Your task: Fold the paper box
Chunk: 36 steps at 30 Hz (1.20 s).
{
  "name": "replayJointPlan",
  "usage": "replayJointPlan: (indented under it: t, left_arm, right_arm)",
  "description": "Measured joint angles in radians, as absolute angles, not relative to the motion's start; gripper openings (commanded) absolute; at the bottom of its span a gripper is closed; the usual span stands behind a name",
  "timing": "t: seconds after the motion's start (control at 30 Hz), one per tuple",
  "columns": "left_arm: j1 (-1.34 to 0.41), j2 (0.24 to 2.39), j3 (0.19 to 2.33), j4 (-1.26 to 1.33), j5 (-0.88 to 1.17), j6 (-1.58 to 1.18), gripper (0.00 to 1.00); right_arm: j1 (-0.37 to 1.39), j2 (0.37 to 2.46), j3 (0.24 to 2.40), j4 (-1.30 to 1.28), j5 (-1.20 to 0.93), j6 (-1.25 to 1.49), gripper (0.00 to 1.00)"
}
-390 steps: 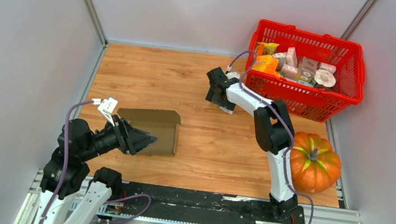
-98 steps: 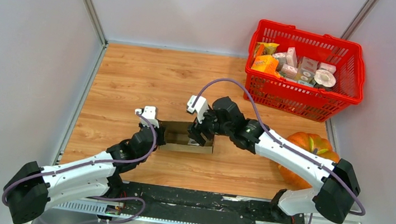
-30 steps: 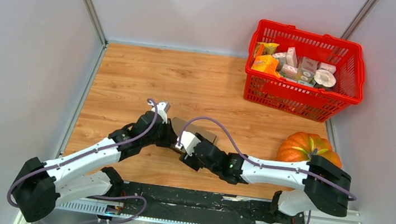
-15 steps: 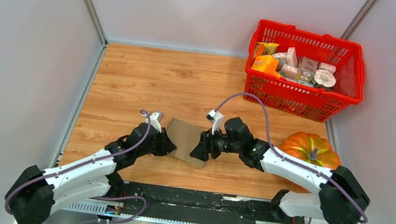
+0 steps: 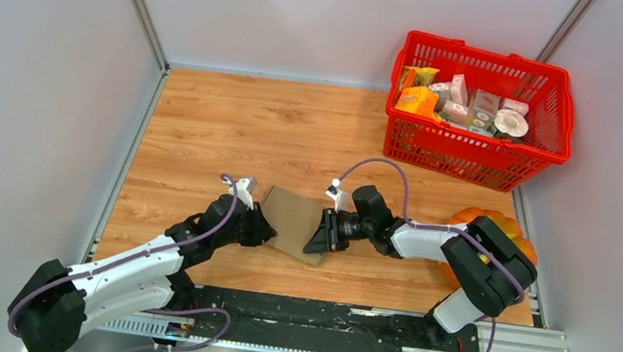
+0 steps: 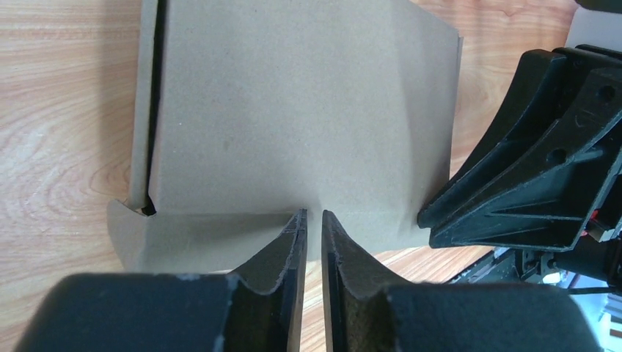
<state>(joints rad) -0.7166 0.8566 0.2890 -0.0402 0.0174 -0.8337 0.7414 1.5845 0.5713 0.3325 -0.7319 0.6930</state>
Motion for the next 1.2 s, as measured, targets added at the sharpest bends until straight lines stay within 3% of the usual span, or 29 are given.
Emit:
replayJointPlan:
  t: [0.17,0.4,0.7,0.9,1.2]
  left_arm:
    - [-0.716,0.842,0.344,-0.107,0.017,-0.815,0.3]
    - [-0.682,0.877,0.406,-0.091,-0.02,-0.78,0.25]
    - [-0.64,0.955,0.297,0.01,-0.03,-0.8,0.23]
    - [-0.64,0.942,0.277,0.036,-0.027,-0.81,0.23]
    - [-0.64,0.809,0.294,-0.097,-0.024,-0.8,0.28]
  right_arm:
    - [0.725,1.6,0.546,0.361,-0.743,0.693,0.25]
    - [0.685,1.619,0.52,0.406,-0.778,0.709,0.25]
    - [0.617,1.613,0.488,0.422,-0.825,0.711,0.28]
    - [0.607,1.483,0.495,0.284,-0.794,0.646,0.36]
    - [0.579,1.429,0.535,0.131,-0.719,0.53,0.35]
